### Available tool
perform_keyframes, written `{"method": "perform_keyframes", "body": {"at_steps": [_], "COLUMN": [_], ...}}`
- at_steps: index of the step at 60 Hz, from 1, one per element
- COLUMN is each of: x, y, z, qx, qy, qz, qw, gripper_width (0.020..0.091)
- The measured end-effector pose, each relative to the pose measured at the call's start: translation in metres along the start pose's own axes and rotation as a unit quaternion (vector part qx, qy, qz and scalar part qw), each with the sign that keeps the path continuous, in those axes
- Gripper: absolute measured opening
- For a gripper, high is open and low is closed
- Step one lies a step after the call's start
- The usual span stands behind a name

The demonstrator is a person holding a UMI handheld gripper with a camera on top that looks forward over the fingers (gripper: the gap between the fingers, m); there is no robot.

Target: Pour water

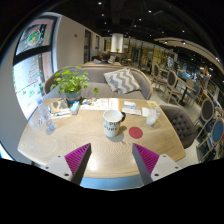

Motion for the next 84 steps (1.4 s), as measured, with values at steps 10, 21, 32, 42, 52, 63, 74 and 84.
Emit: {"method": "perform_keyframes", "body": {"at_steps": [10,21,32,42,52,63,74,84], "x": [-0.025,-0.077,-0.171,-0.266,-0.331,-0.362,-0.378,-0.384], "y": [0.003,-0.007,-0.03,-0.069,-0.12,-0.191,-0.25,-0.272], "z": [0.0,0.017,0.033,0.025,-0.01,-0.041,-0.055,-0.058], "qx": [-0.011,-0.026,-0.027,-0.007,0.04,0.073,0.101,0.126], "qy": [0.0,0.004,-0.001,0.011,0.014,0.0,-0.009,-0.005], "qz": [0.024,0.037,-0.006,-0.06,-0.095,-0.1,-0.098,-0.096], "qw": [1.0,0.999,1.0,0.998,0.995,0.992,0.99,0.987], "gripper_width": [0.0844,0.0841,0.0846,0.0849,0.0852,0.0852,0.0796,0.048]}}
Point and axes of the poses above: the point between the fingertips, and its own axes, seen from behind it with the camera up: x to the right, z down, y backward, against the way the camera looks, the point moved 5 cm from there along y, backward, against the way the camera looks, and after that the axes turned 4 degrees about -z, right-handed, at the moved point
